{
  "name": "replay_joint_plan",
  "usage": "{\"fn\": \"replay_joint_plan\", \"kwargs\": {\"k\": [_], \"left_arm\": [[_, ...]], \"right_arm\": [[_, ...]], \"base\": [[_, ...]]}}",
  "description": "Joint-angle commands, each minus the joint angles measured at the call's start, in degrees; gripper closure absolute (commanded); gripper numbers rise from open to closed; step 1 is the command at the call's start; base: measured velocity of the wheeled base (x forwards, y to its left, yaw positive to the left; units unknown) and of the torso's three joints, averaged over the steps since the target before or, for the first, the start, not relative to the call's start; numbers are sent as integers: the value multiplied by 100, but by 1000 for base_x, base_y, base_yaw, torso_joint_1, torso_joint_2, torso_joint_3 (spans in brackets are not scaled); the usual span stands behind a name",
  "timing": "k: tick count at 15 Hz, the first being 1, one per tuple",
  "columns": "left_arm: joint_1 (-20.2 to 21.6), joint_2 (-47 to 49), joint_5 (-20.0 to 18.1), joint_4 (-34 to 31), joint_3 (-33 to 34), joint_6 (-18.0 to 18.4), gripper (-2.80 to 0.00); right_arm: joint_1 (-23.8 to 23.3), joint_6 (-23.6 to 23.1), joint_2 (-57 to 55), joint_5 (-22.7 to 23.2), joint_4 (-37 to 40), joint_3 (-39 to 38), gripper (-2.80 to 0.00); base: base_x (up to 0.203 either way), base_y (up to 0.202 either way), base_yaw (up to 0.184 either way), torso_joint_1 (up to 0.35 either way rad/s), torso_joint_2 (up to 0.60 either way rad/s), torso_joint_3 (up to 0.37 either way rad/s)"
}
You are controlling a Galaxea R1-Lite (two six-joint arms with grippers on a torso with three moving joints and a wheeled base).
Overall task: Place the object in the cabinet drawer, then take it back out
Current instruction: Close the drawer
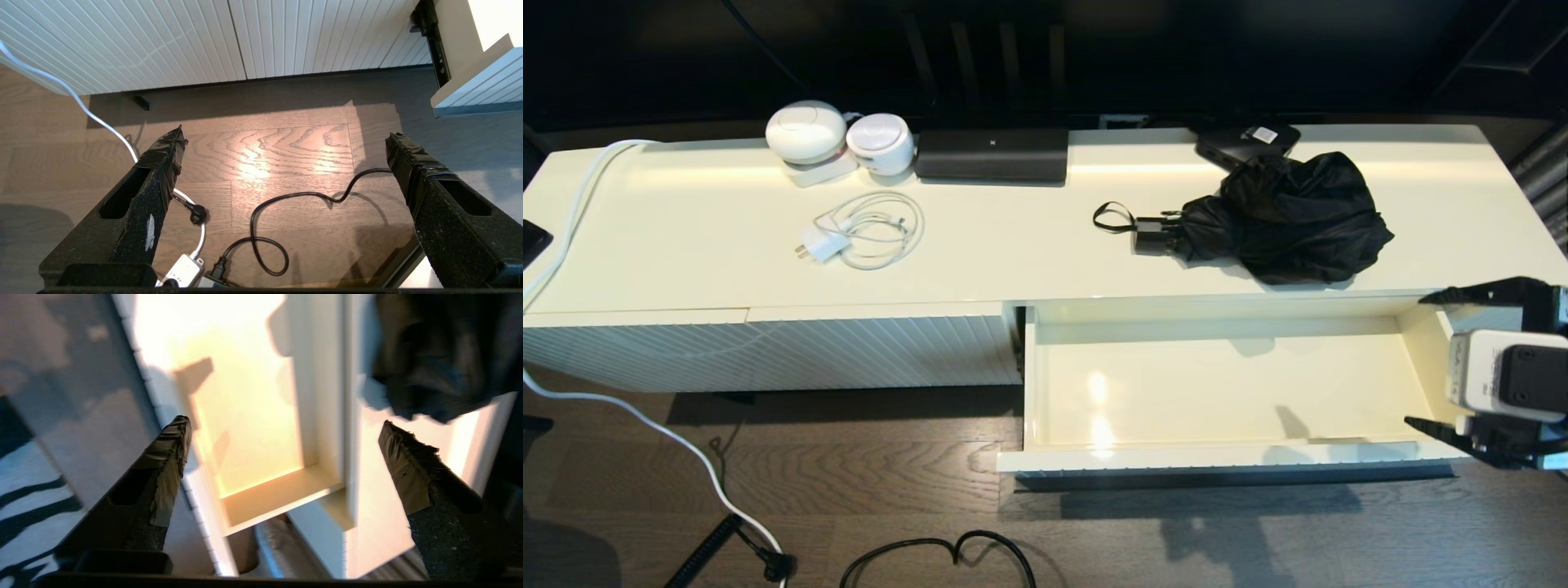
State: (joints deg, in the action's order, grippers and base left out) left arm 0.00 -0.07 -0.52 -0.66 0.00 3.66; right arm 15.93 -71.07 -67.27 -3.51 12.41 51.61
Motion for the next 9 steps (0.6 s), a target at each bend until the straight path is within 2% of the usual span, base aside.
{"fn": "replay_joint_plan", "kwargs": {"k": [1,2,6,9], "left_arm": [[0,7,0,-4,0,3,-280],[0,7,0,-4,0,3,-280],[0,7,0,-4,0,3,-280],[0,7,0,-4,0,3,-280]], "right_arm": [[18,122,333,-1,-8,-534,-202],[78,277,401,-2,-21,-770,0],[378,834,434,4,-17,-1344,0],[754,1573,148,20,-12,-1724,0]], "base": [[0,0,0,0,0,0],[0,0,0,0,0,0],[0,0,0,0,0,0],[0,0,0,0,0,0]]}}
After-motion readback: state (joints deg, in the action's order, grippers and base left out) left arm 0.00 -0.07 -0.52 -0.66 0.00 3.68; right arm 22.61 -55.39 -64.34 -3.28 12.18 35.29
